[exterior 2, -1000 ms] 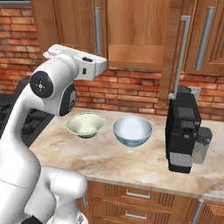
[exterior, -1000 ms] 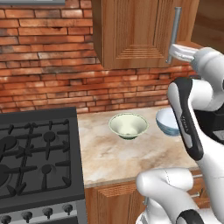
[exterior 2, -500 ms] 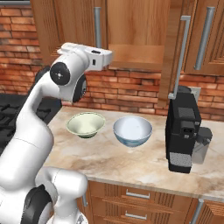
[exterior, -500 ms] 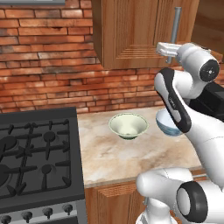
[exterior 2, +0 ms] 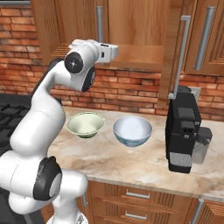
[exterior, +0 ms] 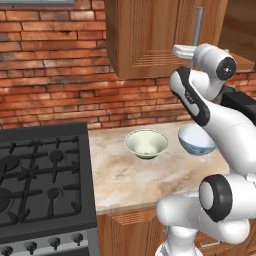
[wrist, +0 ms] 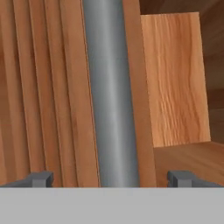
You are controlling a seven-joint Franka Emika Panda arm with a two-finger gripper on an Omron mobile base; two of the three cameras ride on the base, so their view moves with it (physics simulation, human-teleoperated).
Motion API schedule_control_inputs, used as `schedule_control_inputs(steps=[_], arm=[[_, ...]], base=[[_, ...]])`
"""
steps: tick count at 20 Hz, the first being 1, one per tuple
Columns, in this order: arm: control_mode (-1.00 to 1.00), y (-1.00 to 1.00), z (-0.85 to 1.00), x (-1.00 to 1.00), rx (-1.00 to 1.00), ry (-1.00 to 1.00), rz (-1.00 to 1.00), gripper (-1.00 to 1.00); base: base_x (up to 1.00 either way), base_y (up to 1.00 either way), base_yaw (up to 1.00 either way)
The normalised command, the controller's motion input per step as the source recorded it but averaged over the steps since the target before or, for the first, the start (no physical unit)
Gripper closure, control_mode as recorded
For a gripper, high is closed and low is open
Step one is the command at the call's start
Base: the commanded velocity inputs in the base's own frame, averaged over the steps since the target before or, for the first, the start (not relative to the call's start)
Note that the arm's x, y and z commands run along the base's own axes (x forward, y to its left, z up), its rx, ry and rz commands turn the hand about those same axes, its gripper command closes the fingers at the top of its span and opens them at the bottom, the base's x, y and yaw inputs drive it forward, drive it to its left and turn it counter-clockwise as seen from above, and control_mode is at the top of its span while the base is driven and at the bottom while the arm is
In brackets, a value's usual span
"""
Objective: Open the cabinet. Pick the bowls from the counter and place them in the cabinet. Then close the cabinet.
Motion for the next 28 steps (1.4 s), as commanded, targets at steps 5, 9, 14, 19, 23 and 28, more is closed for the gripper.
schedule_control_inputs(steps=[5,9,14,19,23,28], arm=[[-1.0,0.24,-0.33,0.83,0.0,0.04,0.01,1.0],[-1.0,1.0,-0.23,-0.29,-0.08,-0.03,0.03,1.0],[-1.0,1.0,-0.27,-0.94,-0.13,-0.07,0.0,1.0],[-1.0,1.0,-0.1,-0.98,-0.02,0.0,0.0,1.0],[-1.0,1.0,-0.03,-0.82,0.0,0.0,0.0,1.0],[-1.0,1.0,-0.11,-0.52,0.0,0.04,0.0,1.0]], base=[[0.0,0.0,0.0],[0.0,0.0,0.0],[0.0,0.0,0.0],[0.0,0.0,0.0],[0.0,0.0,0.0],[0.0,0.0,0.0]])
